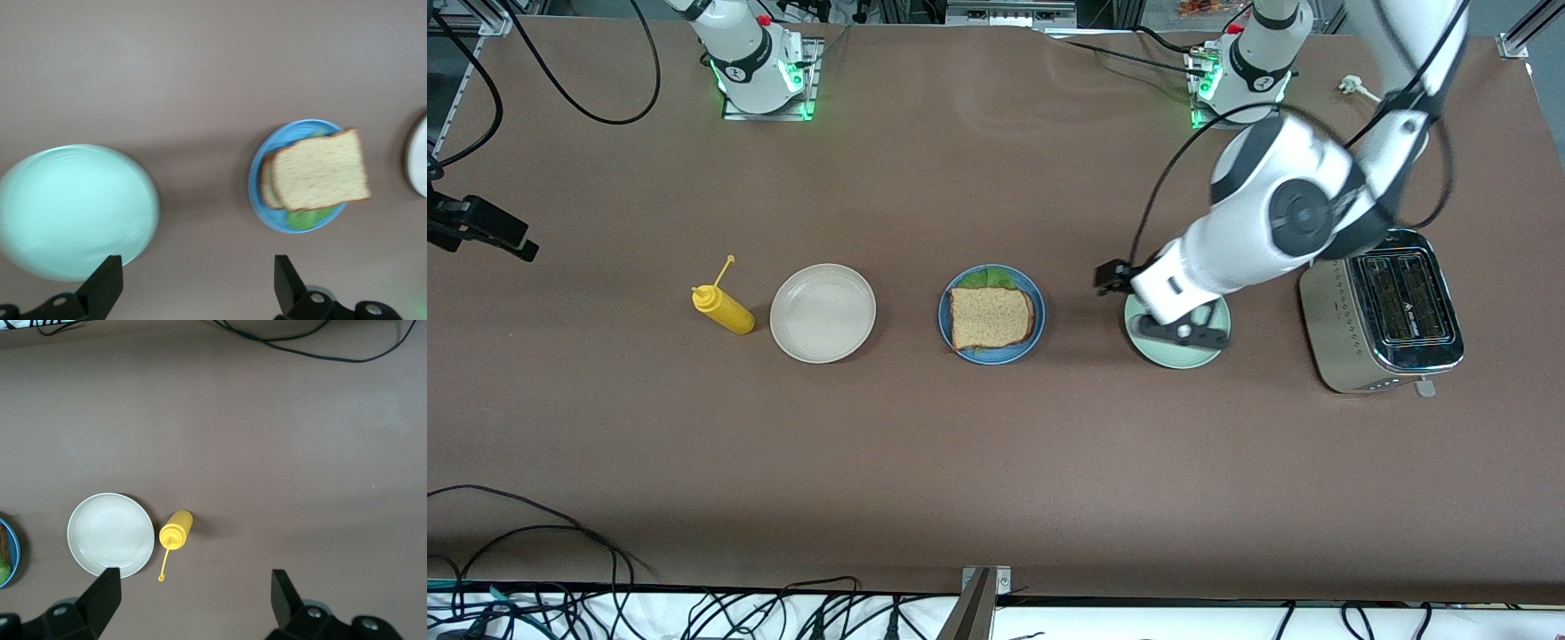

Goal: Make sandwich in blue plate with both arms
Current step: 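Open the left gripper and raise it back toward the toaster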

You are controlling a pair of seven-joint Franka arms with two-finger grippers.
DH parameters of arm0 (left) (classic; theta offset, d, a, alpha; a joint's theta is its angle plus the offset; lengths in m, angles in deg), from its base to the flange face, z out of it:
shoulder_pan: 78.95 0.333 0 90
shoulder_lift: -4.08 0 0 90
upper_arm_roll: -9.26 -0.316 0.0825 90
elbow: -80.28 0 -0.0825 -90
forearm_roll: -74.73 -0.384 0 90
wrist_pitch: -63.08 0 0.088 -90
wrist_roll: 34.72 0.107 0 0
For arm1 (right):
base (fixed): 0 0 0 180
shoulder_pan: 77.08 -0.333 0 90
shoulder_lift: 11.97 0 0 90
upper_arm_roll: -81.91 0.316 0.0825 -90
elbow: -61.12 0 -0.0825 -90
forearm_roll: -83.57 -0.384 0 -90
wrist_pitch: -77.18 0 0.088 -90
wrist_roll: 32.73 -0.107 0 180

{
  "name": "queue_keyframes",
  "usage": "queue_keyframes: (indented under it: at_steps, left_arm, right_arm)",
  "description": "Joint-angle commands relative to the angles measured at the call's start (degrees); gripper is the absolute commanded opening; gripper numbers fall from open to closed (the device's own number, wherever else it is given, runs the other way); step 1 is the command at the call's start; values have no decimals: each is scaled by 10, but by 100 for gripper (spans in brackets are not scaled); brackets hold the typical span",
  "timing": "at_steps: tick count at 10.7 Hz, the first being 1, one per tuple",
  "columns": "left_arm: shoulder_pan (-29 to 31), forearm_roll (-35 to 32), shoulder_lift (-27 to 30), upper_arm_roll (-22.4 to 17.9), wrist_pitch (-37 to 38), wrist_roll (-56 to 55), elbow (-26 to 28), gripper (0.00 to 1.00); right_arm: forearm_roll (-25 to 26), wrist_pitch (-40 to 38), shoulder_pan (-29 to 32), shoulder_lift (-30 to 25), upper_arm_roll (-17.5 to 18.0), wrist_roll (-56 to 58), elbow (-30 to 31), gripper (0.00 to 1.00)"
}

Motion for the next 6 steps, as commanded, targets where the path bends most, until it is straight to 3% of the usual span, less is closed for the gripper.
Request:
queue_keyframes:
  at_steps: [1,3,6]
  left_arm:
    - [-19,-7,124,-95,83,20,17,100]
    - [-74,-6,185,-212,126,126,16,100]
    - [-86,-8,247,-282,213,211,16,100]
  right_arm:
    - [-3,-13,1,-9,-1,6,-10,100]
    - [-3,-14,1,-9,-1,7,-10,100]
    - [-3,-14,1,-9,-1,15,-10,100]
